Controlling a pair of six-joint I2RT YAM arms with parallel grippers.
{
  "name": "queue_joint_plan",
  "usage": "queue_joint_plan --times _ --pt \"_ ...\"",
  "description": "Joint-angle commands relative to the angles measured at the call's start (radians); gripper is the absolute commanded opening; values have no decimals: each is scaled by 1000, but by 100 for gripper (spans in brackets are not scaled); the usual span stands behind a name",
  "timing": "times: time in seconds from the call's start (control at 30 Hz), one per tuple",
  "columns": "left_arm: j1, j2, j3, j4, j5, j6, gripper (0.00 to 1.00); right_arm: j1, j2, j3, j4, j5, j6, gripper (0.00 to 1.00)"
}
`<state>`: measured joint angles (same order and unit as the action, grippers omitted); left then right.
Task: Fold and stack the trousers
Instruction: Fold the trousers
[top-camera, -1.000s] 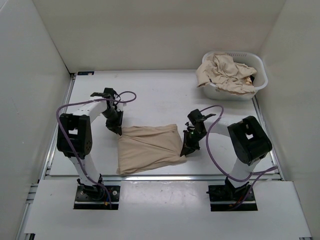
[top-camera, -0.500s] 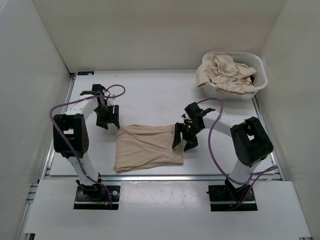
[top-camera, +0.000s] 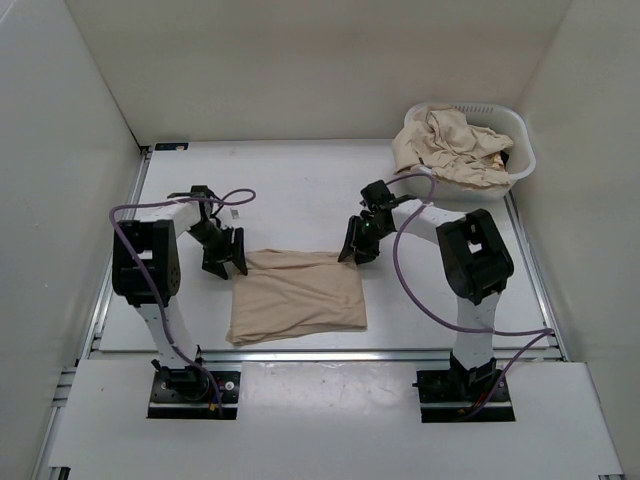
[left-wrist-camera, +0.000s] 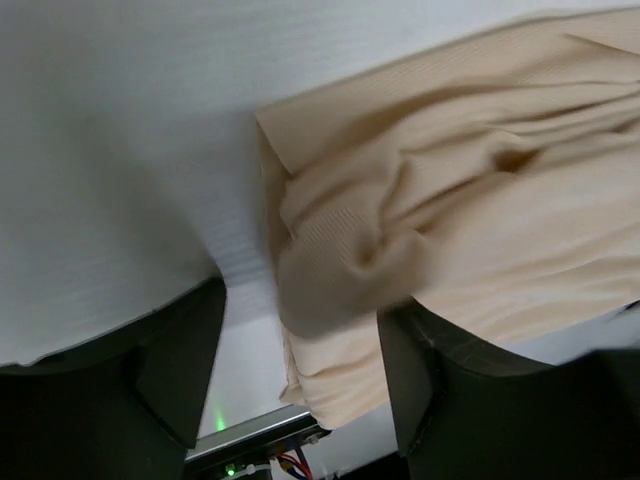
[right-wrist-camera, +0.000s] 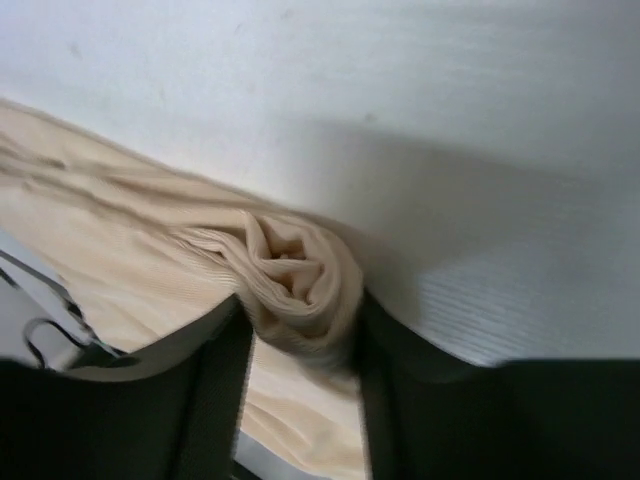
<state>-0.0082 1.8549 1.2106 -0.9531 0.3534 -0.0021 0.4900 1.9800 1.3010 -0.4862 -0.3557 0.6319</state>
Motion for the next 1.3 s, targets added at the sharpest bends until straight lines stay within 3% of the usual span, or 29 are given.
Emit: queue_joint_plan --times 0.0,0.03,0.07,0.17,0.27,0.43,0.47,0.5,0.53,0.57,0.6,0.63,0.67,0.73,0.87,1.0,1.13,1.27 --pt "-9 50 58 37 48 2 72 -24 31 -12 60 43 84 44" --pt "-9 65 88 37 80 2 61 -39 31 -23 84 43 100 37" --pt "-9 79 107 37 90 2 51 -48 31 -23 84 73 116 22" --pt "-9 128 181 37 116 2 22 -86 22 -37 109 96 170 10" --pt "-9 170 254 37 143 2 14 -111 62 10 112 96 180 6" --pt "-18 248 371 37 134 2 14 -159 137 145 49 109 161 4" --pt "-27 259 409 37 134 2 18 -159 152 159 38 109 161 6" --pt "-27 268 426 37 134 2 22 -168 152 185 38 109 149 14" --pt "-27 286 444 37 125 2 36 -177 166 198 26 109 138 17" --pt "-27 287 473 37 125 2 44 -177 177 210 11 109 129 24" --pt "-27 296 486 28 125 2 54 -186 177 222 0 109 118 34" --pt "-27 296 486 28 108 2 61 -186 177 248 -12 109 89 57" --pt "-27 296 498 19 84 2 69 -186 177 259 -26 109 72 65" --pt "-27 262 498 19 73 2 75 -186 140 259 -52 97 25 78" --pt "5 95 411 -1 47 2 79 -186 -16 105 -63 109 -6 81" --pt "-4 -57 163 -22 59 2 79 -173 -180 -112 -72 98 -6 81" --pt "-33 -118 -21 -33 82 2 79 -128 -237 -275 -28 40 12 78" --pt "-33 -96 -95 -33 120 2 79 -107 -237 -367 37 -6 49 67"
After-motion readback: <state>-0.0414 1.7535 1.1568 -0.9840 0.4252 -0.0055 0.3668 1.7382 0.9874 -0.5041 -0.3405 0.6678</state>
